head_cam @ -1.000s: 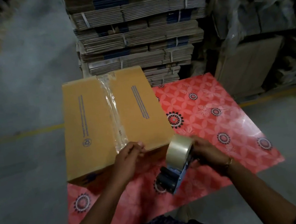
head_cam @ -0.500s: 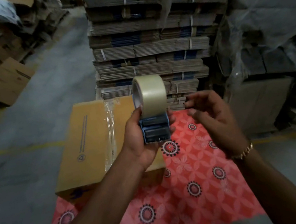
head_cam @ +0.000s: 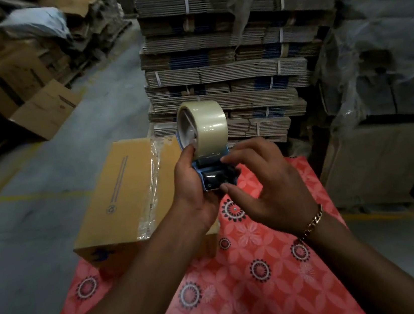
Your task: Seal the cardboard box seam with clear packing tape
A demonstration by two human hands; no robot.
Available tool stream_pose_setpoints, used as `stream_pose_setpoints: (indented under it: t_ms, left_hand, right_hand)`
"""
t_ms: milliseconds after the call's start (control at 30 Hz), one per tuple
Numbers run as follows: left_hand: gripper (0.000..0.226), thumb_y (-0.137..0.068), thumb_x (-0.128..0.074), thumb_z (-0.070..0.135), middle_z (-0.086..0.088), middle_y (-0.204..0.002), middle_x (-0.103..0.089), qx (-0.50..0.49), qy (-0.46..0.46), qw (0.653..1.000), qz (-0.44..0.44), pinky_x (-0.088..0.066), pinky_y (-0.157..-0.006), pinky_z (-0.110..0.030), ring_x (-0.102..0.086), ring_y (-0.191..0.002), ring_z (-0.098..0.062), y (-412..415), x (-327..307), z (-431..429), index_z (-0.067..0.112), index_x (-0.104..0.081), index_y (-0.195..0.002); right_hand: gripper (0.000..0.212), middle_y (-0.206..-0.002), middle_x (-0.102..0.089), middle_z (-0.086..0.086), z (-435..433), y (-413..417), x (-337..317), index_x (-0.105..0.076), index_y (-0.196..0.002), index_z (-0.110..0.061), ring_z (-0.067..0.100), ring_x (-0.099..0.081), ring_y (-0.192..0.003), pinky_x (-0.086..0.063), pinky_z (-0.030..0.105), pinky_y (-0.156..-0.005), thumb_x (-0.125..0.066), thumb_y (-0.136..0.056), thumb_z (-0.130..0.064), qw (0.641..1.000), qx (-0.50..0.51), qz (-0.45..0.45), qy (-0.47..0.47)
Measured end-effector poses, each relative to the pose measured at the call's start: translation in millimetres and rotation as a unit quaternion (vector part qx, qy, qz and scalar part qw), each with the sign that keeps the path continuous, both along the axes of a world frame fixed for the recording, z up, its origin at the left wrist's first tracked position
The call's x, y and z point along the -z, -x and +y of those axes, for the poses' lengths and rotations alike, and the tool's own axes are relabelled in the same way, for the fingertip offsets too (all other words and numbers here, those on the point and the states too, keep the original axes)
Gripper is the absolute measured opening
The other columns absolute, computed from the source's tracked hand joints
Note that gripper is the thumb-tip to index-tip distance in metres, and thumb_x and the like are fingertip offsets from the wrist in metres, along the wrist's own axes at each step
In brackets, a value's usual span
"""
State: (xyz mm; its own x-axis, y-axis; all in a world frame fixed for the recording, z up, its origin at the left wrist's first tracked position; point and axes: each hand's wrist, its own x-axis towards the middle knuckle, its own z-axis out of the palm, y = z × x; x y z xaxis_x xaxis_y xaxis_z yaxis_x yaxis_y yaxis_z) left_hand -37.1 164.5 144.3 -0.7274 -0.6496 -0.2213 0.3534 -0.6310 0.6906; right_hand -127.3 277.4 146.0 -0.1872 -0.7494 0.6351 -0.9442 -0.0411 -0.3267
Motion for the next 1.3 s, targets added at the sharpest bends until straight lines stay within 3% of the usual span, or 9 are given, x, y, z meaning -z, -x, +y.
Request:
stream_pose_setpoints:
  t_ms: [167,300,500,700,900,1300]
  left_hand:
    - [0.045,-0.1,-0.043,0.044,-0.008,-0.076,-0.07,-0.005,0.003,1.0,-0.015,-0.052,-0.054,-0.027,-0.066,-0.063,-0.02,5,3,-2,0.01,-0.072,-0.093]
    - [0.043,-0.098,-0.046,0.047,-0.005,-0.078,-0.07,-0.005,0.007,1.0,-0.027,-0.048,-0.065,-0.032,-0.065,-0.068,-0.019,10,7,-2,0.015,-0.074,-0.09]
    - [0.042,-0.098,-0.046,0.045,-0.006,-0.078,-0.069,-0.002,0.002,1.0,-0.025,-0.048,-0.066,-0.032,-0.064,-0.068,-0.019,18,11,-4,0.015,-0.073,-0.088]
    - [0.044,-0.097,-0.048,0.049,-0.008,-0.084,-0.071,0.005,0.005,1.0,-0.022,-0.049,-0.067,-0.034,-0.067,-0.074,-0.02,20,17,-8,0.013,-0.074,-0.098]
    - [0.045,-0.098,-0.046,0.047,-0.008,-0.078,-0.068,-0.002,-0.014,0.999,-0.036,-0.052,-0.057,-0.028,-0.065,-0.064,-0.019,22,24,-10,0.01,-0.07,-0.095]
    - [0.047,-0.099,-0.046,0.047,-0.011,-0.078,-0.067,-0.012,-0.049,0.998,-0.035,-0.05,-0.05,-0.024,-0.062,-0.061,-0.022,25,43,-24,0.005,-0.068,-0.106]
  right_hand:
    - [0.022,-0.108,-0.062,0.004,-4,16,-6,-0.069,-0.103,-0.015,0.024,-0.058,-0.1,-0.052,0.044,-0.075,-0.072,-0.085,-0.026,1.0,-0.022,0.004,-0.001]
    - [0.012,-0.1,-0.065,0.004,-9,22,-5,-0.071,-0.098,-0.012,0.025,-0.06,-0.092,-0.05,0.044,-0.07,-0.065,-0.091,-0.02,0.999,-0.019,0.029,0.012]
    - [0.011,-0.096,-0.066,0.005,-9,27,1,-0.07,-0.097,-0.01,0.025,-0.06,-0.089,-0.05,0.043,-0.068,-0.063,-0.092,-0.016,0.999,-0.014,0.044,0.021]
    - [0.028,-0.104,-0.068,0.006,-10,28,7,-0.069,-0.118,-0.012,0.025,-0.06,-0.092,-0.051,0.04,-0.071,-0.068,-0.091,-0.022,0.995,0.01,0.094,0.03]
    - [0.011,-0.092,-0.07,0.005,-10,26,18,-0.074,-0.098,-0.012,0.029,-0.059,-0.08,-0.048,0.045,-0.062,-0.065,-0.091,-0.015,0.991,-0.004,0.136,0.003]
    - [0.019,-0.088,-0.072,0.001,0,7,34,-0.076,-0.103,-0.014,0.027,-0.058,-0.073,-0.042,0.041,-0.057,-0.059,-0.094,-0.013,0.985,0.006,0.171,0.017]
